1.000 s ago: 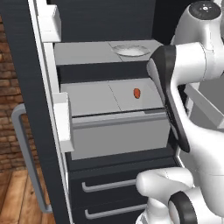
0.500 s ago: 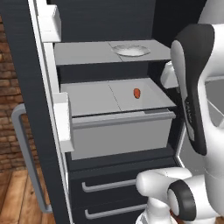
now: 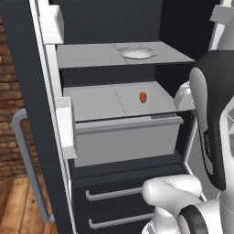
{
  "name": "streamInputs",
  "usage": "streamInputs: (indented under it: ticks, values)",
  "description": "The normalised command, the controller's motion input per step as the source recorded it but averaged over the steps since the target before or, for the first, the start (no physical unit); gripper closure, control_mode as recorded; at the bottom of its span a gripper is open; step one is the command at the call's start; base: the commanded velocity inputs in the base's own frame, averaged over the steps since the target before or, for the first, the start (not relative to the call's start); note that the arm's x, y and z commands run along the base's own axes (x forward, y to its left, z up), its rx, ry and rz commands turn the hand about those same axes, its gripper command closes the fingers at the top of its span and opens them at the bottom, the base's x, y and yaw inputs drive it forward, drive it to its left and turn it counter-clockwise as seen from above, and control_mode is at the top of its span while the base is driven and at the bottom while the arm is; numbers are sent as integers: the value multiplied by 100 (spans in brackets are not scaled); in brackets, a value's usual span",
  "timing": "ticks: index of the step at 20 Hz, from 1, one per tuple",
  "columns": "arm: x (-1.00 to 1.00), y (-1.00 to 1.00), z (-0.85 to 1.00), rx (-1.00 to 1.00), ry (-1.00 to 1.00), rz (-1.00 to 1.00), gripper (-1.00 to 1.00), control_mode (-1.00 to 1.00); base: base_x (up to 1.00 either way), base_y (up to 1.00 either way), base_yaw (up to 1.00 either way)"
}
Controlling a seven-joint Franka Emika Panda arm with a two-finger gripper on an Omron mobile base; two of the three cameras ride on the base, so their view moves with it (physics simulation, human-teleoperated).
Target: Retrieve the steak from the fridge and place it on the cutting board.
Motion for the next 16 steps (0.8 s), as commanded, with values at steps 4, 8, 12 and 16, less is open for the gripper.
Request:
streamInputs:
  ticks: [4, 8, 12, 16]
  values:
    - [-45, 0, -29, 0, -4, 0, 100, -100, 0, 0, 0]
    - [-39, 0, -24, 0, -5, 0, 100, -100, 0, 0, 0]
    - [-26, 0, -12, 0, -3, 0, 100, -100, 0, 0, 0]
    - [-6, 0, -5, 0, -1, 0, 100, -100, 0, 0, 0]
